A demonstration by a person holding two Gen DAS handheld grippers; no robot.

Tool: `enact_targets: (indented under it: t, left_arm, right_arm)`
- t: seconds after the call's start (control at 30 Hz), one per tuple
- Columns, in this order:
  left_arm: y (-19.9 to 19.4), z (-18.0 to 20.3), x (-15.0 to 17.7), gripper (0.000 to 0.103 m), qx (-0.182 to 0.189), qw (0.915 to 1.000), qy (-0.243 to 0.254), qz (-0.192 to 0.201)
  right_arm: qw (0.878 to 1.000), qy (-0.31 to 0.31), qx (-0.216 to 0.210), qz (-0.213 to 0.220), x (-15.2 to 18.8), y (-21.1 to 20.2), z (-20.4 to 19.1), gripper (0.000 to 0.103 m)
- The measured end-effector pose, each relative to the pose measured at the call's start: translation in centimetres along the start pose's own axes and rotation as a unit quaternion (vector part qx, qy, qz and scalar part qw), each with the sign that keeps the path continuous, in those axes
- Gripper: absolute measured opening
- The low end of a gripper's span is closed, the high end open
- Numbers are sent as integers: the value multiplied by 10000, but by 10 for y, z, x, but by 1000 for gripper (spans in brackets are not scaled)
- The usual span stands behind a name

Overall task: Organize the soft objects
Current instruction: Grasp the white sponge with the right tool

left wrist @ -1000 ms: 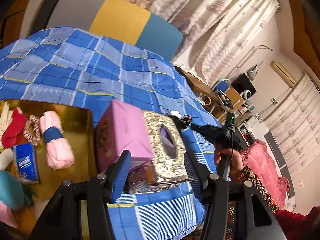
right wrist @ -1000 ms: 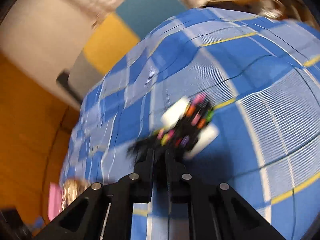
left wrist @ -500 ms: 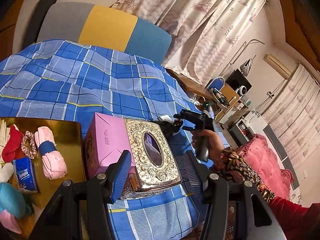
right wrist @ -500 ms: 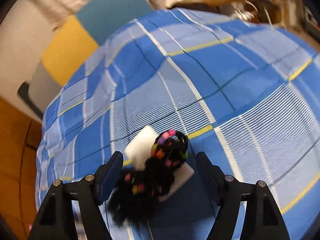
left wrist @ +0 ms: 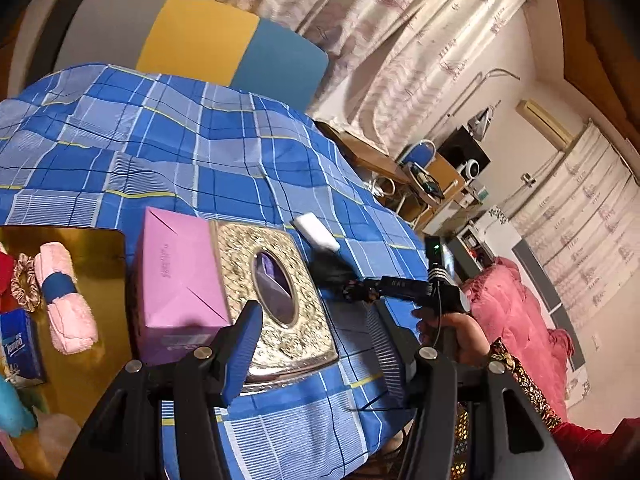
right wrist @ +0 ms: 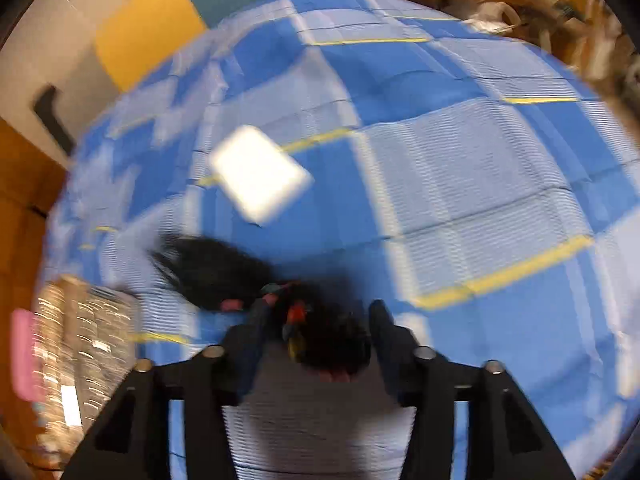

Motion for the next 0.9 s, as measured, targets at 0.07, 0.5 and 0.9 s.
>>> enact_targets:
  t: [0.07, 0.5, 0.9]
  left_arm:
    - [-1, 4, 2, 55, -13, 10000, 77, 4]
    - [-14, 4, -11, 55, -376, 9987, 320, 114]
    - [12, 42, -15, 55, -76, 9985, 521, -124]
  right_arm:
    - [9976, -13, 109, 688, -14, -16, 3, 71]
    - [9914, -1265, 152, -305, -78, 121, -104, 78]
    - [9775, 919, -1587, 1046, -76, -10, -4, 68]
Point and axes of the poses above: each gripper's, at about its wrist camera, not at the fingertips, and y roughly the way its jaws point, z to its right, x to its underside, the point moved 3 cm from there along y, roughly the way its jaws point, and after that the axes turned 6 degrees about z, right-handed, at the moved point
